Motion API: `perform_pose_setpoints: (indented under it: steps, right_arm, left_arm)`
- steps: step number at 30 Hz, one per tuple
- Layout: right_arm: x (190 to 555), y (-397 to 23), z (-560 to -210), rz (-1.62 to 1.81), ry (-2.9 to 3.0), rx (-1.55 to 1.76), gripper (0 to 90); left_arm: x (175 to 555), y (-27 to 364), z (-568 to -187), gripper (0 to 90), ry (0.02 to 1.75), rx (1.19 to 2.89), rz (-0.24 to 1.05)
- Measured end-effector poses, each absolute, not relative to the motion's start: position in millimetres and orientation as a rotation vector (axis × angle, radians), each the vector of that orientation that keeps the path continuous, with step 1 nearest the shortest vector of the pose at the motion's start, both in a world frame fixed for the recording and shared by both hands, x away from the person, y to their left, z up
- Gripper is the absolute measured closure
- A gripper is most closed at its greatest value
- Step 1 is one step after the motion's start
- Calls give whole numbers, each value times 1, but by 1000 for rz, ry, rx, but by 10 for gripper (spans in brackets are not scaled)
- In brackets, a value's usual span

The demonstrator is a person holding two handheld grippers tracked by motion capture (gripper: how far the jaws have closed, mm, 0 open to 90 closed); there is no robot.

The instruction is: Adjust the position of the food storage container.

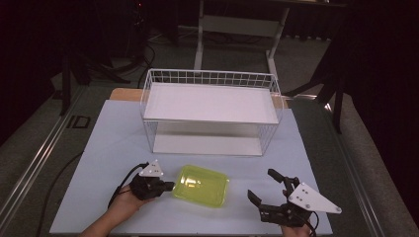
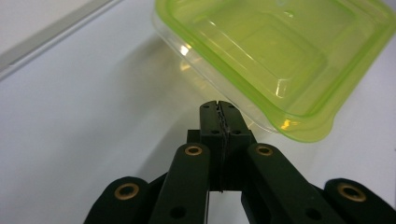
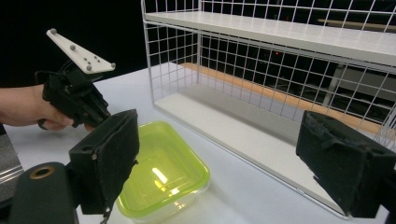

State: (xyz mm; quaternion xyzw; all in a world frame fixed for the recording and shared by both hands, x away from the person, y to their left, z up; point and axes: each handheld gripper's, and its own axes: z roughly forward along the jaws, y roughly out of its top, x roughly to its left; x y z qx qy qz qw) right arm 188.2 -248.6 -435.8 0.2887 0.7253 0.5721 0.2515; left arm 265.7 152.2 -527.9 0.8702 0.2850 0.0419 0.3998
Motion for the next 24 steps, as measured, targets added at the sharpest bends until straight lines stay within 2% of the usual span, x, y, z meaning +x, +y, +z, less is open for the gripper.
perform_pose_setpoints:
  steps: [8,24]
  right_arm:
    - [187,-247,-435,1557,1978,778,135]
    - [187,-247,-436,1555,1989,777,135]
  left_arm:
    - [253,141,-534,900,689,2211,56]
    - [256,124,-535,900,683,2210,15]
